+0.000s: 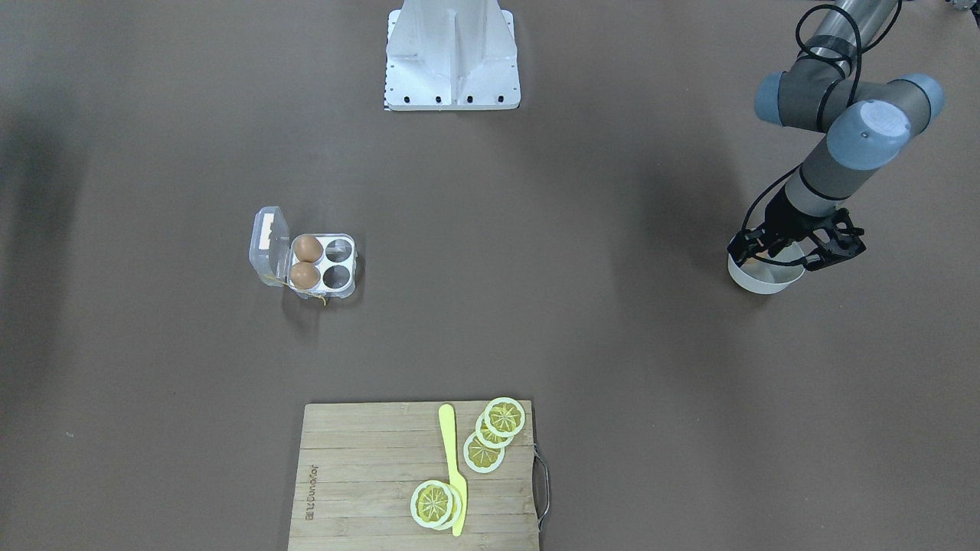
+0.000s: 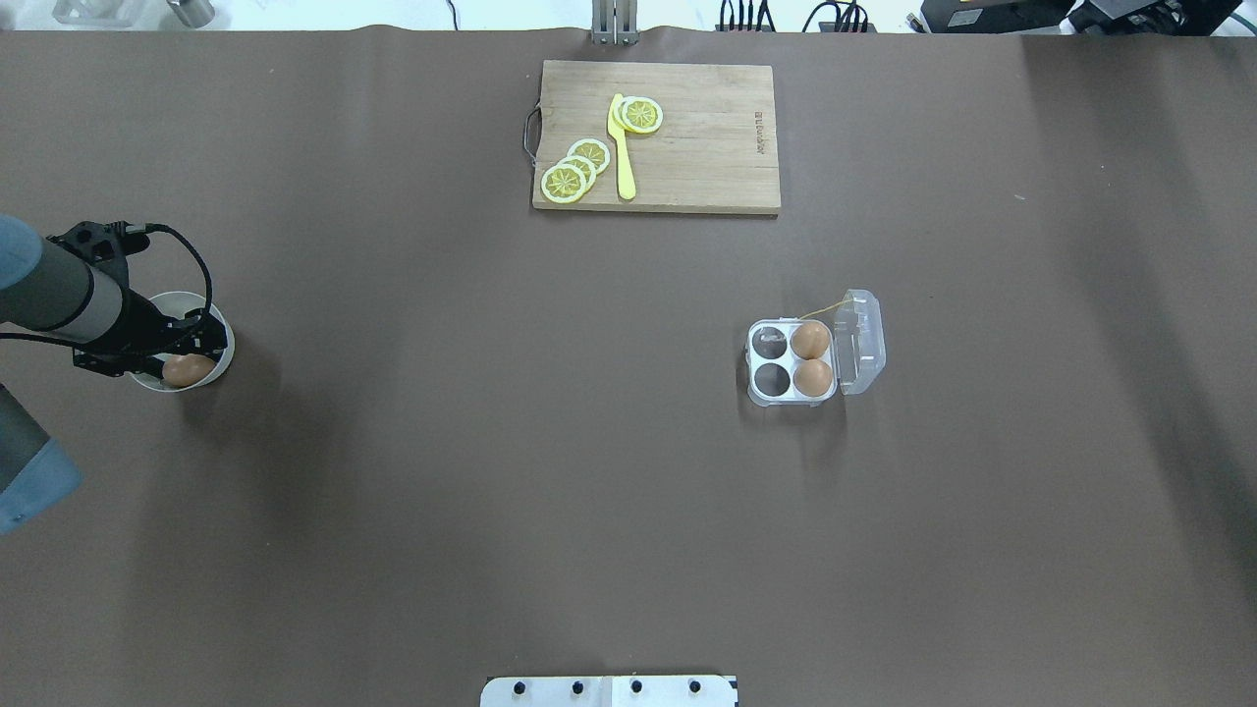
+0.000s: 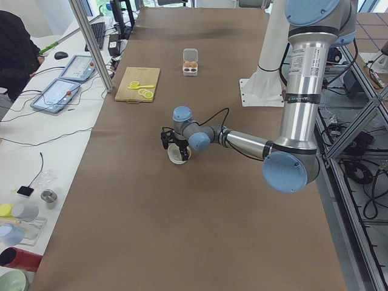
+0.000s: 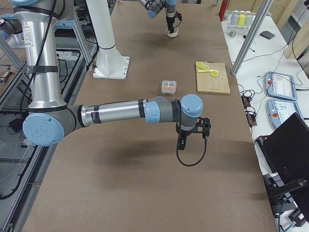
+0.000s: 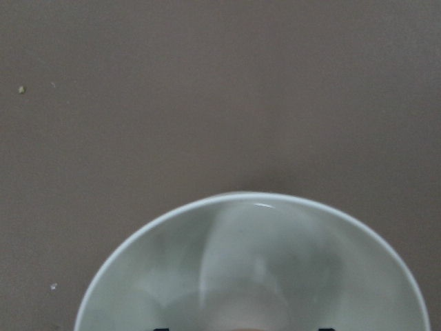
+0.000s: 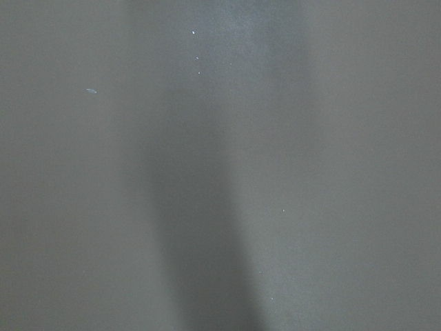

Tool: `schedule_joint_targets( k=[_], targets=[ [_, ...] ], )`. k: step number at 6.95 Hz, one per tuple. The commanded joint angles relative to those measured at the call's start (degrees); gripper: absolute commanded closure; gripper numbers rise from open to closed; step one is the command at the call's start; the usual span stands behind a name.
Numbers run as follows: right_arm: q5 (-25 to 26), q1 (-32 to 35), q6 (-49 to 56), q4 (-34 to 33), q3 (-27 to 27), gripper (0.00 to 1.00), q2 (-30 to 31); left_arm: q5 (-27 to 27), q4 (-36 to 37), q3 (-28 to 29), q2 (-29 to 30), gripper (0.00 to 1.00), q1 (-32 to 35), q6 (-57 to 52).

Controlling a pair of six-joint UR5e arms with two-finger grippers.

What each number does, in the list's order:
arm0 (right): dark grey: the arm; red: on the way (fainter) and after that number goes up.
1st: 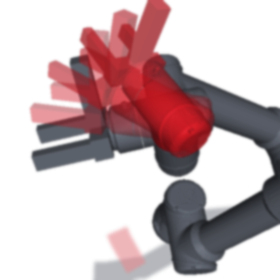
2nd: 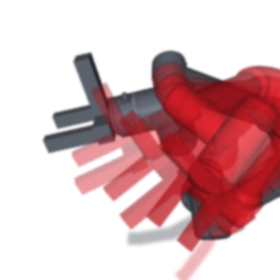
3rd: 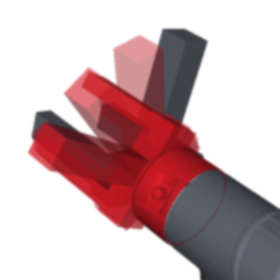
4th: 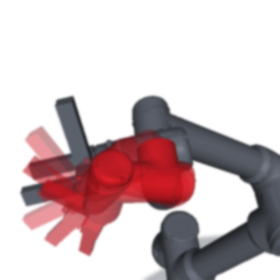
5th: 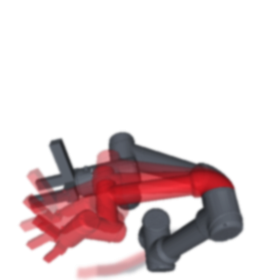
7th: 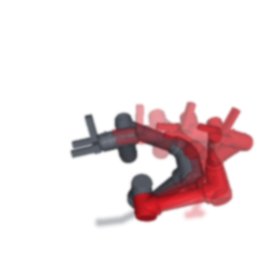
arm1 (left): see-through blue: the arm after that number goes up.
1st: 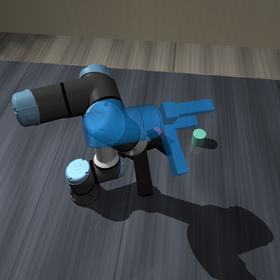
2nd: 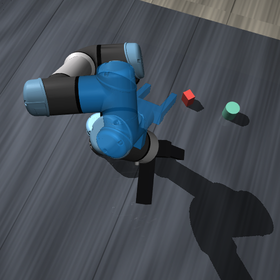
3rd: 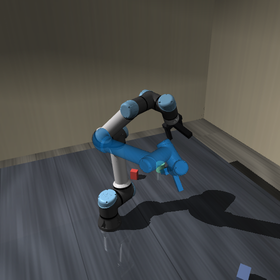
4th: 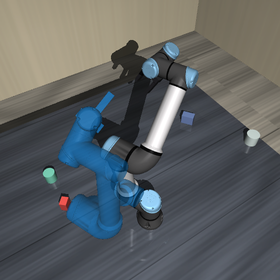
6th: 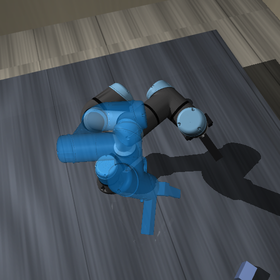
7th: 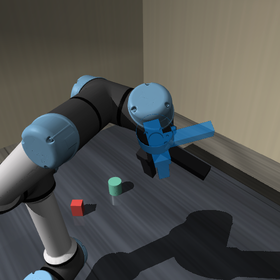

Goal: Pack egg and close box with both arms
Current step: 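Close the left gripper on the brown egg inside the white bowl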

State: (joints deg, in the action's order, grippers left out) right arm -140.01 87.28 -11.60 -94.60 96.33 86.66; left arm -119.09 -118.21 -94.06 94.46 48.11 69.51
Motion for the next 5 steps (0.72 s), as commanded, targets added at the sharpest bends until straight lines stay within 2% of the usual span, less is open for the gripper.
schedule_joint_targets(
  k=[1, 3, 4, 5],
  targets=[
    [0.0, 0.0, 0.0, 0.0, 0.1, 0.00, 0.0, 0.0, 0.1, -0.1, -0.1, 0.42, 0.0, 0.0],
    [0.0, 0.0, 0.0, 0.0, 0.1, 0.00, 0.0, 0.1, 0.1, -0.3, -0.2, 0.61, 0.0, -0.1],
    [0.0, 0.0, 0.0, 0.0, 0.1, 0.00, 0.0, 0.1, 0.2, -0.3, -0.2, 0.66, 0.1, -0.1],
    [0.0, 0.0, 0.0, 0.0, 0.1, 0.00, 0.0, 0.0, 0.3, -0.4, -0.2, 0.67, 0.1, -0.2]
  ],
)
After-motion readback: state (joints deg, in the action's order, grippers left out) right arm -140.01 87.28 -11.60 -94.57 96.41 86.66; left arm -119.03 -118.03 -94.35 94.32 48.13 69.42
